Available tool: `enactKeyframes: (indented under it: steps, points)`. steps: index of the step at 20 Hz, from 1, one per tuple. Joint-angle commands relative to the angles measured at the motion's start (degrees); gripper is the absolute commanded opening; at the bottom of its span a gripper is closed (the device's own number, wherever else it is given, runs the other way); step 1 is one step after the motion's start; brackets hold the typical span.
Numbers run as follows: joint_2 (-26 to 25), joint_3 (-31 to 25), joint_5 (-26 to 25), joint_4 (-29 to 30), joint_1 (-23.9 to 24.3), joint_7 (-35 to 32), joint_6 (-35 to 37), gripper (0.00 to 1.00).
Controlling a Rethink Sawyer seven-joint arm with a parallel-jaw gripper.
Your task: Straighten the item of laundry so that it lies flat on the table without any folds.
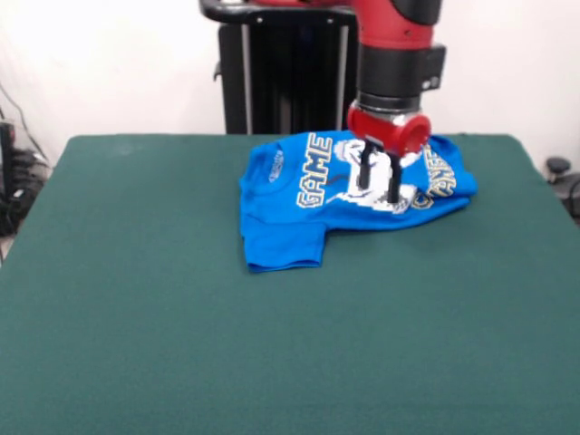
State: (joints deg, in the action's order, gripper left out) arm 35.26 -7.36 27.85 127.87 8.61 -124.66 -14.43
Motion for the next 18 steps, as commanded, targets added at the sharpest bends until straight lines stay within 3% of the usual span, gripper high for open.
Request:
enactKeyframes:
  steps: [1,13,18]
  points:
    - [-6.4,-4.6,4.7,-4.4,-1.8,-20.7,-5.7,1.00]
    - [-10.1,-5.2,5.2,-6.1,-4.9,-25.6,-8.9,1.00]
    - [-7.6,-4.1,8.7,-5.3,-8.4,-26.5,-7.2,1.00]
